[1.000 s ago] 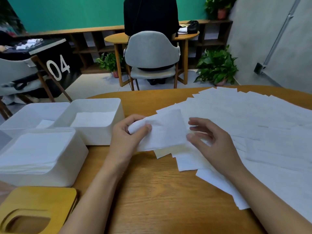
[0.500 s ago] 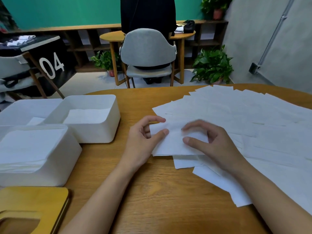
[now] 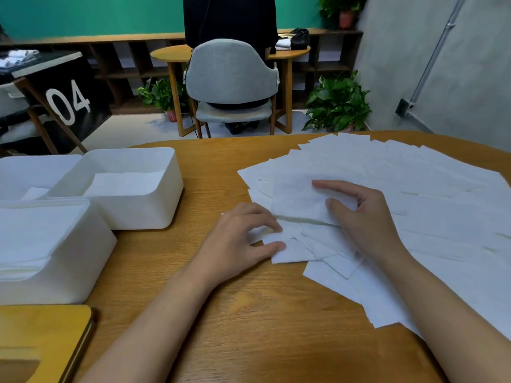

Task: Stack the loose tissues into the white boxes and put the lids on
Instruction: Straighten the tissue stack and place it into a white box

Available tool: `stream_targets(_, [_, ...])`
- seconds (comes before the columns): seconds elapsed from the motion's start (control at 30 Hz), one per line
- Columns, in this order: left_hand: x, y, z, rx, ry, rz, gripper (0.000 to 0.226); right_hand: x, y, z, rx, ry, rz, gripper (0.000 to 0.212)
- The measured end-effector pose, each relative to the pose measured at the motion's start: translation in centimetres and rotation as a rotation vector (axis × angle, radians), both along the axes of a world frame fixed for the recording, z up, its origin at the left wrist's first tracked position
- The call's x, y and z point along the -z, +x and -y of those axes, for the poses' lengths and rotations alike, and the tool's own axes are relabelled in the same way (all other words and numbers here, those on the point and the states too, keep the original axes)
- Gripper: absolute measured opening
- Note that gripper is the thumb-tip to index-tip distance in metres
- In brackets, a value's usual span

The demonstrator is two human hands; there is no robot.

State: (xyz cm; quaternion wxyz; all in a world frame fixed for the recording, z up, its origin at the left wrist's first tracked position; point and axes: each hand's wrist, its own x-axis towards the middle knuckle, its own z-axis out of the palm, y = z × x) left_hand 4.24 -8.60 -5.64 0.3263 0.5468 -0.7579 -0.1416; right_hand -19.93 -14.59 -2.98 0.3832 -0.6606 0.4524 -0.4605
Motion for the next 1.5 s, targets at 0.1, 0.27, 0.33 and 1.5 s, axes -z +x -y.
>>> stream_targets(0.1, [0.0,-0.2,0.0,0.005,-0.059,0.006,0.016,0.1,0.1,0.0,0.011,-0.014,0.004,0.046])
stream_targets(0.27, [-0.4,0.1,-0.2,0.014,-0.076,0.020,0.017,0.3,0.2,-0.1,0.012,-0.022,-0.016,0.048])
stream_targets(0.33, [-0.5,0.3,-0.2,0.019,-0.061,0.032,0.019,0.4,0.3,-0.1,0.011,-0.026,-0.019,0.049])
stream_targets(1.5, [-3.5,-2.0,-1.5,-0.258,0.113,-0.803,0.024,-0.4,2.2,-2.6,-0.187,0.104,0.149,0.013])
